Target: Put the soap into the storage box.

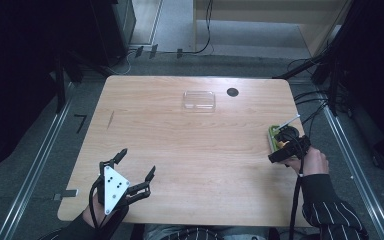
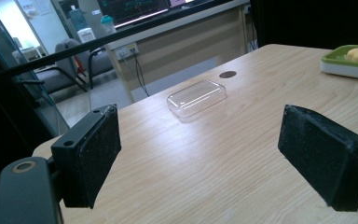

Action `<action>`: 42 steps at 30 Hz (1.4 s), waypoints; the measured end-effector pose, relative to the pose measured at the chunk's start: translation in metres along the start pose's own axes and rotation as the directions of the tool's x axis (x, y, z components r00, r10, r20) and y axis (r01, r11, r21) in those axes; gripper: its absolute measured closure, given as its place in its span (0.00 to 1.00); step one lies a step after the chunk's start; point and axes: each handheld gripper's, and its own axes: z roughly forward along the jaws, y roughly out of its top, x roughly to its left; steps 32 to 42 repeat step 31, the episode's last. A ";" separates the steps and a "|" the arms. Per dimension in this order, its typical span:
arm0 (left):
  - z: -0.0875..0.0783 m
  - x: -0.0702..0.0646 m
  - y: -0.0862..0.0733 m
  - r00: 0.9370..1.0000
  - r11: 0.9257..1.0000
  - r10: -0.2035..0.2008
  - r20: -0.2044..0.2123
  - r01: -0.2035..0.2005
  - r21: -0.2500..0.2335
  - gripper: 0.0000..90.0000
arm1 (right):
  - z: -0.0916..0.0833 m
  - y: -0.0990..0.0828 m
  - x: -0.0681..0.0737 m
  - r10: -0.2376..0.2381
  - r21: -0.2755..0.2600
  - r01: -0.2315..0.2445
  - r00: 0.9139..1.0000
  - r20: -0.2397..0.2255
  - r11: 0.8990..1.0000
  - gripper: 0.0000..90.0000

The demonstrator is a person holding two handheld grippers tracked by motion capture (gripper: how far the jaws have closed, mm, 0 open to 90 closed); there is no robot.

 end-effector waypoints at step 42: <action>0.000 0.000 0.000 1.000 1.000 -0.001 0.000 0.001 -0.002 0.15 | 0.010 -0.027 0.092 -0.288 0.053 0.297 0.948 -0.132 0.953 0.07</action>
